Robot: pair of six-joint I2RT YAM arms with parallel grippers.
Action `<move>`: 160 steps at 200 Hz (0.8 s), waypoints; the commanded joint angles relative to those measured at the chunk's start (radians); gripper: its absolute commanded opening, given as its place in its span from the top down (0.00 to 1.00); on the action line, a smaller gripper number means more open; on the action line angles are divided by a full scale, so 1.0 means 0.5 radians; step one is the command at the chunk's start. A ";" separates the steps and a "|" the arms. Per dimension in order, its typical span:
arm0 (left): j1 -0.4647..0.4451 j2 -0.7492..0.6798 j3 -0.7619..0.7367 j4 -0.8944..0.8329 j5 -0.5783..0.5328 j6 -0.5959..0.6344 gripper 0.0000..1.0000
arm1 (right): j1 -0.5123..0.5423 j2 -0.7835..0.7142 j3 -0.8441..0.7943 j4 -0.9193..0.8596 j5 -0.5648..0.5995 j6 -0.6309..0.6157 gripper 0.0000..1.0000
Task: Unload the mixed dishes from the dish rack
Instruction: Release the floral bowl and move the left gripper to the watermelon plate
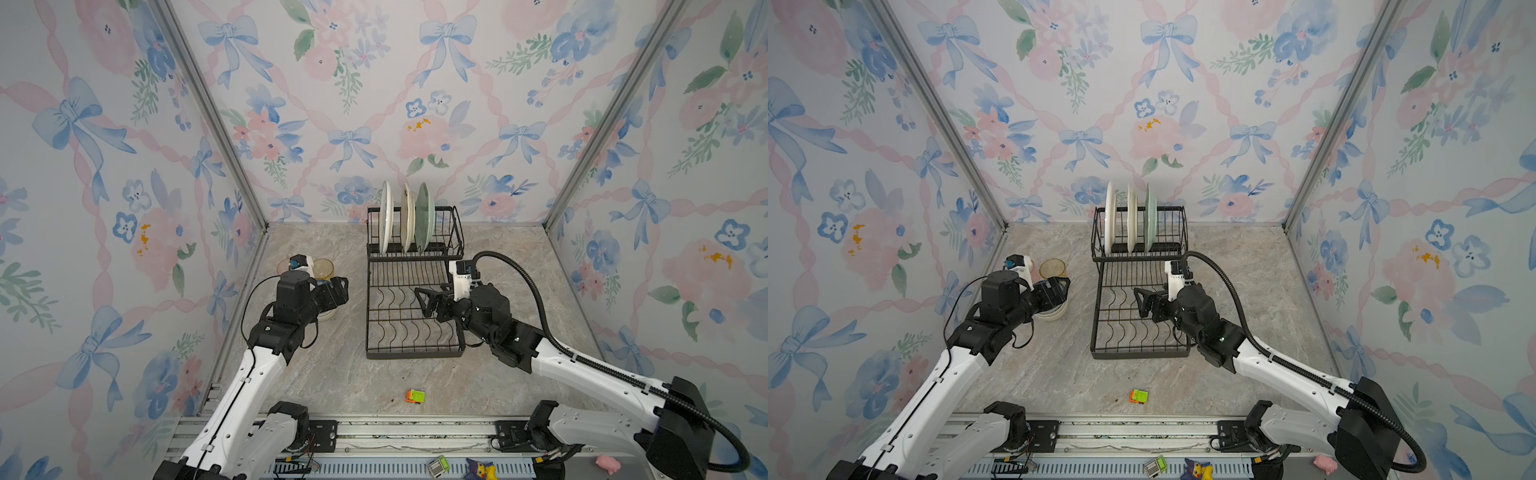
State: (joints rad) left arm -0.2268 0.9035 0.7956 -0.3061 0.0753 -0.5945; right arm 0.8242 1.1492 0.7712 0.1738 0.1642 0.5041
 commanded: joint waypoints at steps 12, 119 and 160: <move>-0.149 -0.028 0.069 0.231 0.003 -0.002 0.14 | -0.037 -0.072 0.032 -0.057 -0.056 0.003 0.03; -0.589 0.382 0.421 0.496 -0.246 0.213 0.31 | -0.095 -0.203 -0.035 -0.129 -0.145 0.031 0.03; -0.599 0.520 0.537 0.509 -0.381 0.298 0.38 | -0.104 -0.223 -0.030 -0.166 -0.147 -0.008 0.03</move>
State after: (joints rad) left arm -0.5190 1.1362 1.0264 -0.0742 -0.0532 -0.4934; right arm 0.7841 1.0523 0.7643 0.1219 0.1005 0.5148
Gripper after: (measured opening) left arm 0.634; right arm 0.969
